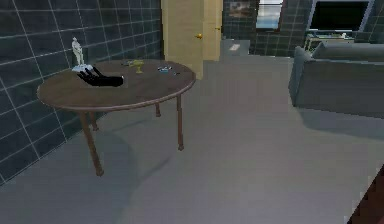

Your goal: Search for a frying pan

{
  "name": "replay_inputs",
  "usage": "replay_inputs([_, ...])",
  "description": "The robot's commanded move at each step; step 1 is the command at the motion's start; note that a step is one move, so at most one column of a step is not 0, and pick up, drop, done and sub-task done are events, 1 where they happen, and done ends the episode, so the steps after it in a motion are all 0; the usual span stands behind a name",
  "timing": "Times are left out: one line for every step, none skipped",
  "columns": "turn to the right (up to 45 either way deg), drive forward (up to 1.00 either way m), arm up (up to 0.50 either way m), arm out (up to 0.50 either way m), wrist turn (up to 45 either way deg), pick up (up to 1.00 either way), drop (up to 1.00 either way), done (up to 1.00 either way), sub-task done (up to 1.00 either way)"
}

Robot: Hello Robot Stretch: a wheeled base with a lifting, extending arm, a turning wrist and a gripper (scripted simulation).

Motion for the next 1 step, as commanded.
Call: replay_inputs([0.0, 0.65, 0.00, 0.00, 0.0, 0.00, 0.00, 0.00, 0.00])
